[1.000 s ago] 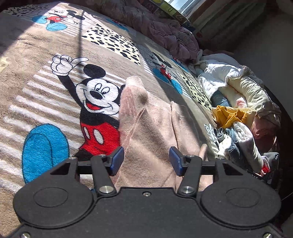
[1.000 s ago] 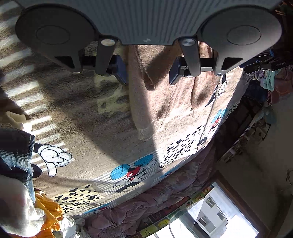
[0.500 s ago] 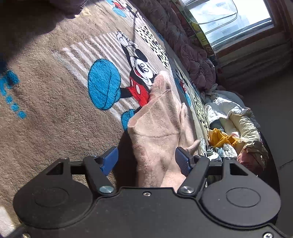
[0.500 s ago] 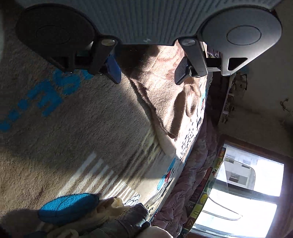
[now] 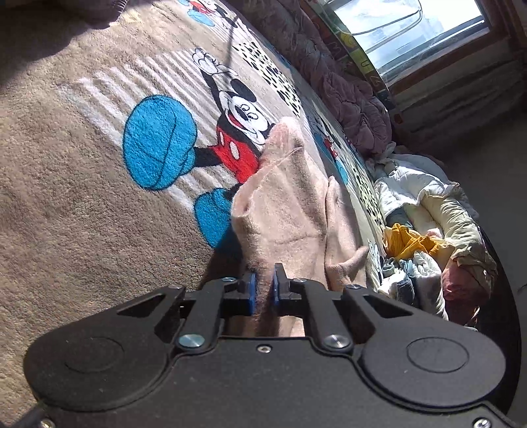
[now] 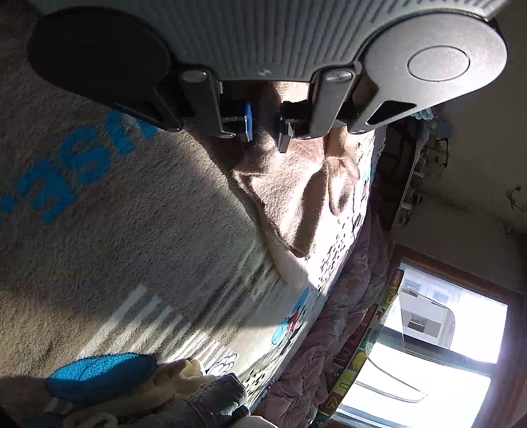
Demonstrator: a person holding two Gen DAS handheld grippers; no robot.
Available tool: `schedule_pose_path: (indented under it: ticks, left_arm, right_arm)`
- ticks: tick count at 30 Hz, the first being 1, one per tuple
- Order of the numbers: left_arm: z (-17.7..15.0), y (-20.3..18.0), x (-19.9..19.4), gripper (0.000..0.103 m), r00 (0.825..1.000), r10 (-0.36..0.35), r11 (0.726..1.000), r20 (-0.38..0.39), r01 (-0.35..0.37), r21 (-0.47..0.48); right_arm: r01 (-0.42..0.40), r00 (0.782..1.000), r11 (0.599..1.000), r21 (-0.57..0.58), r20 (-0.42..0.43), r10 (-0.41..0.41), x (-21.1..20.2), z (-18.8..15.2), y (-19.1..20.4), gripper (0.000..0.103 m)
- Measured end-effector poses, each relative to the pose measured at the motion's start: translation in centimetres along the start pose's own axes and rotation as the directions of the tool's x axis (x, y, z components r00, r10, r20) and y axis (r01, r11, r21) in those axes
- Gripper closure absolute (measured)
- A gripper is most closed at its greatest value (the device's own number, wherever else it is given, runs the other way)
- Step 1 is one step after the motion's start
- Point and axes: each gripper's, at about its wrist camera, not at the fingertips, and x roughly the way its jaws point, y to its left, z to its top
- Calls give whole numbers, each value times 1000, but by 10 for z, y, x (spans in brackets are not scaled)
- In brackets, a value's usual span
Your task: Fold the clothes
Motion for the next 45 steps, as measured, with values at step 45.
schedule_pose_path:
  ticks: [45]
  left_arm:
    - [-83,71,-65,92,994,67,982,87,-50,-182]
  right_arm:
    - [236,953,972,-1,197,-231,-61,-74,-47,97]
